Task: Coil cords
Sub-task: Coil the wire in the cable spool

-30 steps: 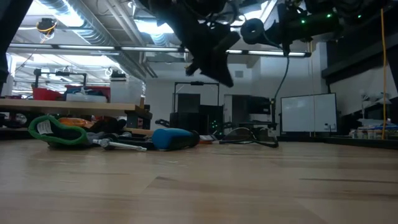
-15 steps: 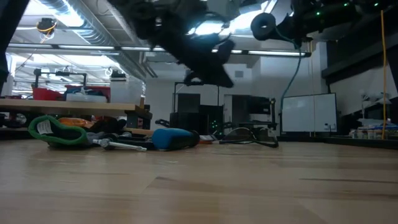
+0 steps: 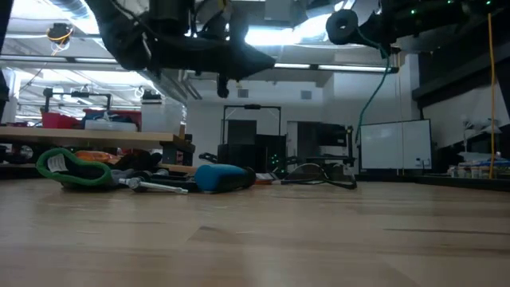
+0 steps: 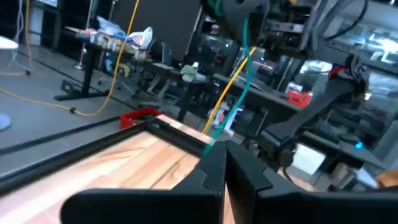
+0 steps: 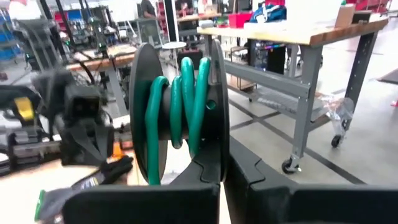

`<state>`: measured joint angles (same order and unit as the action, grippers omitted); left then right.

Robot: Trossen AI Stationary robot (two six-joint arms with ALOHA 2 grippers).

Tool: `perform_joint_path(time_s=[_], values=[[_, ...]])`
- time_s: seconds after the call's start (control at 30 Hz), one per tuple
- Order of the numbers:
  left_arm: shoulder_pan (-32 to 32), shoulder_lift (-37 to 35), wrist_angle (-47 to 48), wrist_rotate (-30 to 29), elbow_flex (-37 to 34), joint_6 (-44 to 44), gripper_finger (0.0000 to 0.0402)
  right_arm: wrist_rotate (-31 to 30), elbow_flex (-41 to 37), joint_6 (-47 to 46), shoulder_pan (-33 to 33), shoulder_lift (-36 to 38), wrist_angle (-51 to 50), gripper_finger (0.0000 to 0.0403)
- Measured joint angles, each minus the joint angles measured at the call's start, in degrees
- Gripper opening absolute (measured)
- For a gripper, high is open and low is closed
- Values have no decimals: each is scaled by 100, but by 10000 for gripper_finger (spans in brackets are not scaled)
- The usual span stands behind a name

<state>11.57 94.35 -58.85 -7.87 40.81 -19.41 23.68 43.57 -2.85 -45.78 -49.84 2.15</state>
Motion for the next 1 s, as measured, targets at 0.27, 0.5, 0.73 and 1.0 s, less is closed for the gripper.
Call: perform_joint_path(time_s=[0.27,0.5,0.73,1.0], values=[[-48,986,-166,375,750,-79,22,147,0,-165,2,-4,163,2],[-81,1696,-63,558,1843,1101,85,325,0,-297,7,-4,149,2],[-83,2258,1051,559,2837,2137,116,550,-2,-300,7,-7,153,2],[-81,2918,1203,584,3676,2587,117,649,-4,-300,7,-7,189,2]])
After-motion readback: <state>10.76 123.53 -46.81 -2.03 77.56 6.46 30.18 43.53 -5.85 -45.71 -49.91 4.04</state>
